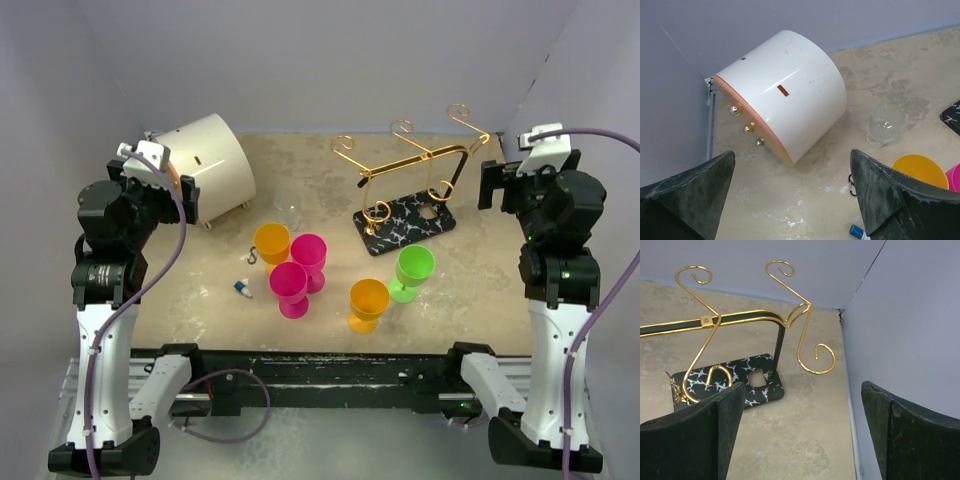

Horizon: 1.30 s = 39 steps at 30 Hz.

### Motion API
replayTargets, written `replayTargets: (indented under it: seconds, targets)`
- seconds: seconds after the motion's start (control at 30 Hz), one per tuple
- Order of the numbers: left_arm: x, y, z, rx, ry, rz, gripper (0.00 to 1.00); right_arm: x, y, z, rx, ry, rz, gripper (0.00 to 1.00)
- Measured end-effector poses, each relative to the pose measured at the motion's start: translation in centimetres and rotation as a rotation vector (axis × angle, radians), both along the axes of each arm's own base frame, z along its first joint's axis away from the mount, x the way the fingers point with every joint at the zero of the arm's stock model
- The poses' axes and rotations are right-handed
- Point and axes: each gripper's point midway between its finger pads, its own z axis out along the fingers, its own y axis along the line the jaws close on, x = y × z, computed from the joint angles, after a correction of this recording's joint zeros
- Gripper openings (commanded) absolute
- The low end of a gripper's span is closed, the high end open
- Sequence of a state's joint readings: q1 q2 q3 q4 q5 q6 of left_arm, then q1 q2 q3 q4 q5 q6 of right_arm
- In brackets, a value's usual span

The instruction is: Place the wine glass upside down on the wine glass rack

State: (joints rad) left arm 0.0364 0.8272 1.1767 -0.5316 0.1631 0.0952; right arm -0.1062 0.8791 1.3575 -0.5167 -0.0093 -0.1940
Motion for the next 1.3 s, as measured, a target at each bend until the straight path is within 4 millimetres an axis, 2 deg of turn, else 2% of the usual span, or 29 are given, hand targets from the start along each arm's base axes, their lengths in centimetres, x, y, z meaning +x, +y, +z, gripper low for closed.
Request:
replayTargets:
  seconds: [0.67,0.9,1.0,1.1,1.3]
  targets:
    - [-0.1,0.1,0.1,-0.001,-0.003,0.002,0.99,0.0,0.1,0.3,-0.004,-0.007,0.011,1.00]
    - [-0.2,-0.3,0.8,0.003,-0.019,-0.021,0.99,1.4,2.2,2.3,-0.018,-0.014,0.154,1.00]
    - [-0.2,-0.7,0.8,0.012,-0.020,-0.052,0.99,2.3,3.3,2.5,-0.023,-0.006,0.224,1.00]
    - [0.0,-1.3,0.7,0.011,-0.015,-0.090,0.99,3.5,4.0,1.9,-0.013,0.020,0.276,0.97]
    - [0.2,-2.4,0.3,-0.005,0.001,-0.163,0.99,6.4,6.0,-1.3,0.063,0.125,0.368,0.90]
